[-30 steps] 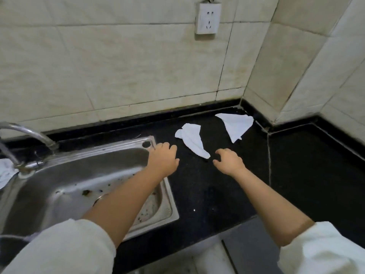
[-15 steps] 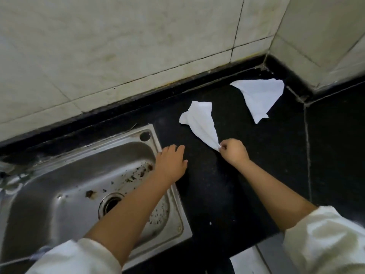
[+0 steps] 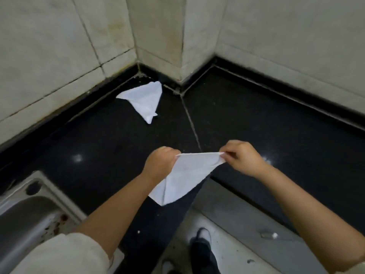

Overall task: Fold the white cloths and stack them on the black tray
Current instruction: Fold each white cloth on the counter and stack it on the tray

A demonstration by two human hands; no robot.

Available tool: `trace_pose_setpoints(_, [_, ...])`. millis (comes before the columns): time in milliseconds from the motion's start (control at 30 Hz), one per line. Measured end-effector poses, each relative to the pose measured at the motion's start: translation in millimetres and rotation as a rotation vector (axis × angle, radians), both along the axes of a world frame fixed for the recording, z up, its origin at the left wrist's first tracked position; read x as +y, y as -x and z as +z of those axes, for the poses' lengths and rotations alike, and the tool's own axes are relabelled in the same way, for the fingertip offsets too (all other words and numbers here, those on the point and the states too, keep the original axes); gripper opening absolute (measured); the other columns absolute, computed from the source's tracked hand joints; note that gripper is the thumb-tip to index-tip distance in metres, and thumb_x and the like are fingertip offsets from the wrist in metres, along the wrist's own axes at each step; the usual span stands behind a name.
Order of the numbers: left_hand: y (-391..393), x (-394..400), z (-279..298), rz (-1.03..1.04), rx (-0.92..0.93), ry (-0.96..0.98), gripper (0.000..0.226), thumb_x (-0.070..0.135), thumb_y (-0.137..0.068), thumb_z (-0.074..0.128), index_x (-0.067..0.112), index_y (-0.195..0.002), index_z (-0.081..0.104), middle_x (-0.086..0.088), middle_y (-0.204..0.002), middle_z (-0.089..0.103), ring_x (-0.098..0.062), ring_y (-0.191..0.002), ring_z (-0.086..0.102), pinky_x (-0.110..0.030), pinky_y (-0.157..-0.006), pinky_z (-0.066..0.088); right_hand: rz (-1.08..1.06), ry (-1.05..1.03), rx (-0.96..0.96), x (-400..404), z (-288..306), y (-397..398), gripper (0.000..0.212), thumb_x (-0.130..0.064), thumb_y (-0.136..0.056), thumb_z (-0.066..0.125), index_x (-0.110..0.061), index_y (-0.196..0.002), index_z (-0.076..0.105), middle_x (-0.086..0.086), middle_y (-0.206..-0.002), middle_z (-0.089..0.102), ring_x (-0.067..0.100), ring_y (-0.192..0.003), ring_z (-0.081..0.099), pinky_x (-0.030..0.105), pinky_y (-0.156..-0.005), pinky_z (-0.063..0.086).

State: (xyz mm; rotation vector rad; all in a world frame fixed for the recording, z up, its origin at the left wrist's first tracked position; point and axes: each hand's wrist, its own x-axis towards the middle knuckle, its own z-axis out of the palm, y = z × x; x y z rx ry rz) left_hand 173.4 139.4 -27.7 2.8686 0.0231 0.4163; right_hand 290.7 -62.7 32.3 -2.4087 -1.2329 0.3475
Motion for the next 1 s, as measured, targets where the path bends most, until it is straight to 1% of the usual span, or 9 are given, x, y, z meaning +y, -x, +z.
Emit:
trace_pose_setpoints(67, [-26,-23,17,-0.069,-0.027,0.041,0.036,0.019,-0.075,0.04,0.003,-0.061,0.07,-0.009,-0.056,0.068,-0.02,-0.051,0.066,-0.026,-0.062,0.043,-0.192,-0.031,-0.067,-42,15,-21,0.014,0.002,-0.083,0.058,0.005,-0.09,0.07,0.024,-0.085,0.065,0.033,-0.083,0.062,0.023,-0.072,0.036])
trace_pose_setpoints(200, [-87,-88,66,-0.082,0.103,0.172,0.076,0.046,-0.076,0.012,0.003,-0.101,0.07,-0.019,-0.098,0.07,-0.033,-0.096,0.063,-0.043,-0.082,0.05,-0.528,-0.129,-0.185,-120,43,-59,0.019,-0.002,-0.087,0.053,0.002,-0.096,0.069,0.025,-0.094,0.064,0.035,-0.093,0.058,0.03,-0.079,0.037])
trace_pose_setpoints(267, [-119,-123,86,-0.104,0.049,0.225,0.082,0.051,-0.072,0.008,0.006,-0.105,0.068,-0.018,-0.102,0.068,-0.032,-0.1,0.061,-0.041,-0.084,0.048,-0.663,-0.189,-0.261,-159,58,-73,0.021,-0.005,-0.088,0.052,0.0,-0.1,0.068,0.024,-0.097,0.064,0.035,-0.095,0.056,0.032,-0.081,0.039])
trace_pose_setpoints(367, [-159,-175,116,-0.128,-0.077,0.314,0.072,0.047,-0.078,0.019,0.002,-0.105,0.068,-0.021,-0.103,0.069,-0.033,-0.1,0.062,-0.04,-0.085,0.048,-0.758,-0.276,-0.363,-215,78,-97,0.021,-0.003,-0.088,0.052,0.003,-0.101,0.067,0.026,-0.099,0.065,0.037,-0.097,0.058,0.03,-0.082,0.036])
trace_pose_setpoints(533, [-199,-245,115,-0.212,-0.093,0.29,0.029,0.009,-0.093,0.045,-0.002,-0.11,0.066,-0.019,-0.11,0.068,-0.032,-0.104,0.062,-0.035,-0.088,0.045,-0.678,-0.26,-0.411,-307,83,-111,0.017,0.002,-0.086,0.054,0.008,-0.094,0.067,0.027,-0.094,0.068,0.038,-0.09,0.062,0.038,-0.081,0.045])
trace_pose_setpoints(667, [-199,-272,69,-0.333,0.317,0.158,0.027,0.01,-0.097,0.044,0.0,-0.111,0.064,-0.014,-0.115,0.066,-0.028,-0.109,0.059,-0.028,-0.084,0.039,-0.543,-0.03,-0.146,-362,34,-97,0.016,-0.004,-0.087,0.057,0.004,-0.095,0.068,0.021,-0.095,0.07,0.031,-0.086,0.064,0.029,-0.074,0.04])
trace_pose_setpoints(767, [-185,-285,38,-0.391,0.682,0.094,0.028,0.015,-0.098,0.041,0.0,-0.1,0.064,-0.016,-0.108,0.066,-0.026,-0.1,0.059,-0.028,-0.081,0.039,-0.443,0.174,0.206,-386,-10,-78,0.016,-0.007,-0.088,0.056,-0.001,-0.097,0.068,0.011,-0.093,0.07,0.015,-0.079,0.056,0.015,-0.062,0.034])
trace_pose_setpoints(867, [-174,-299,17,-0.451,1.049,0.023,0.025,0.015,-0.1,0.038,0.01,-0.081,0.053,-0.013,-0.094,0.056,-0.02,-0.086,0.05,-0.028,-0.075,0.038,-0.392,0.297,0.516,-398,-40,-63,0.016,-0.008,-0.088,0.056,0.002,-0.095,0.067,0.002,-0.08,0.06,0.011,-0.075,0.054,0.017,-0.063,0.038])
trace_pose_setpoints(1000, [-179,-312,5,-0.337,1.323,0.122,0.015,0.016,-0.099,0.038,0.014,-0.113,0.045,-0.001,-0.099,0.046,-0.012,-0.08,0.05,-0.022,-0.07,0.045,-0.435,0.334,0.856,-405,-60,-62,0.017,-0.004,-0.09,0.052,-0.012,-0.08,0.064,-0.007,-0.071,0.058,-0.007,-0.053,0.061,0.008,-0.058,0.049])
